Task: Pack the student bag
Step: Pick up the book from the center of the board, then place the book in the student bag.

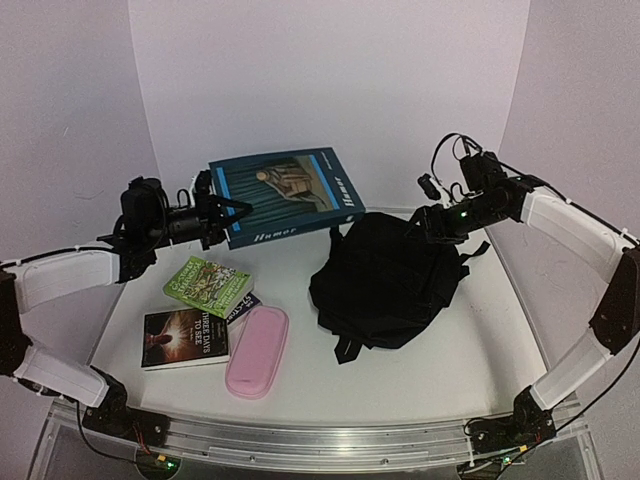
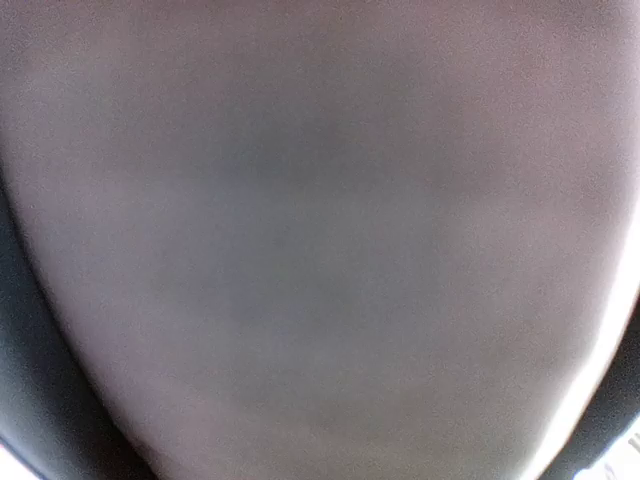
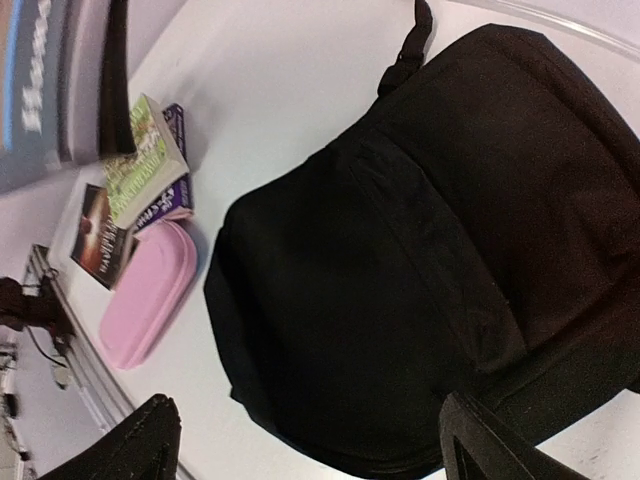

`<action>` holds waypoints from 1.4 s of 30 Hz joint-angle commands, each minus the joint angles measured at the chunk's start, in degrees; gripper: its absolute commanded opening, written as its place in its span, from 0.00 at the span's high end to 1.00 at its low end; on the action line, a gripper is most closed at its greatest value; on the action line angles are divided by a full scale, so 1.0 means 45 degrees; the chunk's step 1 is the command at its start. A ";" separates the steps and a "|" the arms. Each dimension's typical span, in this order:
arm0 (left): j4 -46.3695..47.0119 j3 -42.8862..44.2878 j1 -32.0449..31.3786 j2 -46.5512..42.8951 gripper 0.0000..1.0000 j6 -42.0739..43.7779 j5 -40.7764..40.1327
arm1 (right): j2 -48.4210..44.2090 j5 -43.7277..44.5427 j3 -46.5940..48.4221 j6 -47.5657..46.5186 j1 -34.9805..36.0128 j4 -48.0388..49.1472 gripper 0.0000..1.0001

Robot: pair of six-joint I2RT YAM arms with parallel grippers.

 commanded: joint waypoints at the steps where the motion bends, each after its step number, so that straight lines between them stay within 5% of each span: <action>1: -0.1664 -0.0131 0.0199 -0.2079 0.89 0.0894 -0.2774 | 0.0435 0.3295 0.0017 -0.1872 0.1803 -0.0409 0.15; 8: -0.3520 -0.0528 0.0309 -0.4175 0.88 0.0963 -0.4762 | 0.2695 0.8198 0.0707 -0.4116 0.4593 -0.0224 0.36; 13: -0.4644 -0.0378 0.0325 -0.5010 0.88 0.1229 -0.5434 | 0.4129 0.8782 0.0971 -0.4389 0.5505 0.0040 0.41; 20: -0.5637 -0.0271 0.0338 -0.5672 0.88 0.1486 -0.5864 | 0.5364 0.8533 0.0761 -0.4430 0.6199 0.0045 0.37; 26: -0.5897 -0.0288 0.0346 -0.5685 0.87 0.1605 -0.5948 | 0.5178 0.6901 0.0814 -0.3958 0.6324 -0.0267 0.18; 33: -0.5974 -0.0236 0.0351 -0.5703 0.87 0.1650 -0.6022 | 0.6358 0.8150 0.1178 -0.4001 0.6312 -0.0347 0.19; 37: -0.6285 -0.0109 0.0351 -0.5892 0.87 0.1737 -0.6131 | 0.6822 0.7156 0.0981 -0.4012 0.6314 -0.0426 0.19; 39: -0.6415 -0.0115 0.0342 -0.5969 0.87 0.1747 -0.6185 | 0.6907 0.6815 0.0936 -0.3929 0.6310 -0.0522 0.24; 42: -0.6458 -0.0196 0.0349 -0.6038 0.87 0.1728 -0.6245 | 0.6858 0.7372 0.1064 -0.3960 0.6274 -0.0547 0.47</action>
